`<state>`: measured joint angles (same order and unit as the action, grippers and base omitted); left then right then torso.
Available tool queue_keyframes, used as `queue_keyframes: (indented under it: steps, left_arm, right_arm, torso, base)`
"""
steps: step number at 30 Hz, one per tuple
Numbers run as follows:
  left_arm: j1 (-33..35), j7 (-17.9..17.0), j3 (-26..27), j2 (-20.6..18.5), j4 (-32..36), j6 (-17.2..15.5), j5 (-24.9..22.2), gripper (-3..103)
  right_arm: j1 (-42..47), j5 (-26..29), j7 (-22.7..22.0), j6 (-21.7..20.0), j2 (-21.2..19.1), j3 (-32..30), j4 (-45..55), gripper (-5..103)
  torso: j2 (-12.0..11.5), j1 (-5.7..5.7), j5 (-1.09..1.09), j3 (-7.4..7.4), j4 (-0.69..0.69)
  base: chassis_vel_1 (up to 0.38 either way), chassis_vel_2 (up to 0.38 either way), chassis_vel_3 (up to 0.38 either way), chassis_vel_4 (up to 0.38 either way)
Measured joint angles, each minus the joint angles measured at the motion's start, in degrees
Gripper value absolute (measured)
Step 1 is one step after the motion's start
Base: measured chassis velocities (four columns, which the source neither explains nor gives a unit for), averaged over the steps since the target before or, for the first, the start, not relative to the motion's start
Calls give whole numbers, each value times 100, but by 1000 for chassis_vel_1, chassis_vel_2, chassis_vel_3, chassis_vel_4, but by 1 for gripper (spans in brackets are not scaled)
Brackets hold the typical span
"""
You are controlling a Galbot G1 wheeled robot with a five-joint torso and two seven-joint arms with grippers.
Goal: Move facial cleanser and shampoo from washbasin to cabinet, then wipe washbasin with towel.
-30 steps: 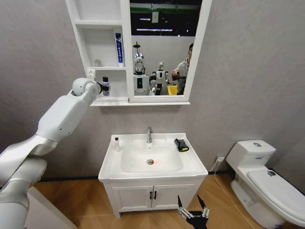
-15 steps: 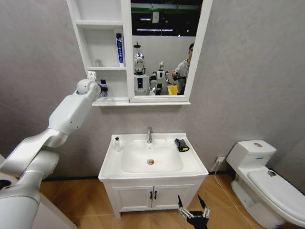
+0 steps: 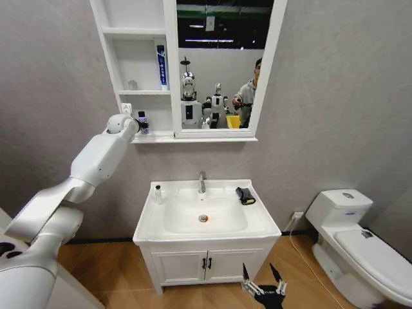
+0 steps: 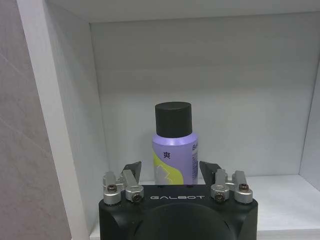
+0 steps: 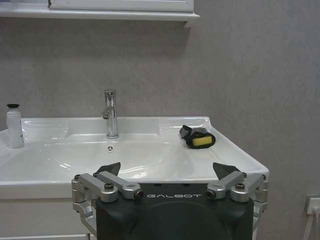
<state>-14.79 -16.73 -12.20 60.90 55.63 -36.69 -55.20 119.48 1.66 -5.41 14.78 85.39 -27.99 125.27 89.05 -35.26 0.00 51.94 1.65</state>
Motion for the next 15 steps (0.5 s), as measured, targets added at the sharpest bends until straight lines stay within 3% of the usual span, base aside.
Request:
queue_keyframes:
  steps: [3, 6, 7, 9, 10, 13, 14, 15]
  left_arm:
    - [89, -68, 39, -129, 251, -37, -62, 77]
    - [535, -210, 304, -723, 1214, -151, -302, 93]
    - [535, -210, 304, -723, 1214, -151, -302, 93]
    - [1041, -412, 614, -1261, 2185, -171, -594, 99]
    - [1041, -412, 614, -1261, 2185, -171, -594, 99]
    - [2719, -635, 1485, -2244, 4187, -85, -1008, 100]
    - [2719, -635, 1485, -2244, 4187, -85, -1008, 100]
    - [3205, -584, 1682, -2431, 4599, 20, -938, 100]
  right_arm:
    - [6, -2, 1, 13, 6, -1, 0, 100]
    - [6, -37, 12, 22, 14, 25, -11, 100]
    - [6, -37, 12, 22, 14, 25, -11, 100]
    - [-16, -50, 17, 21, 24, 51, -29, 100]
    - [-16, -50, 17, 21, 24, 51, -29, 100]
    - [-24, -44, 16, 4, 53, 91, -100, 100]
    - [-24, -44, 16, 4, 53, 91, -100, 100]
    - [-23, -48, 16, 2, 46, 102, -121, 100]
  torso:
    - [0, 0, 0, 0, 2]
    - [0, 0, -1, 0, 2]
    - [0, 0, -1, 0, 2]
    - [0, -1, -2, 0, -2]
    - [0, -1, -2, 0, -2]
    - [0, 1, -4, -1, -5]
    - [0, 1, -4, -1, -5]
    - [1, 1, -5, -2, -4]
  base:
    - [0, 0, 0, 0]
    - [0, 0, 0, 0]
    - [0, 0, 0, 0]
    - [0, 0, 0, 0]
    - [0, 0, 0, 0]
    - [0, 0, 0, 0]
    - [0, 0, 0, 0]
    - [0, 0, 0, 0]
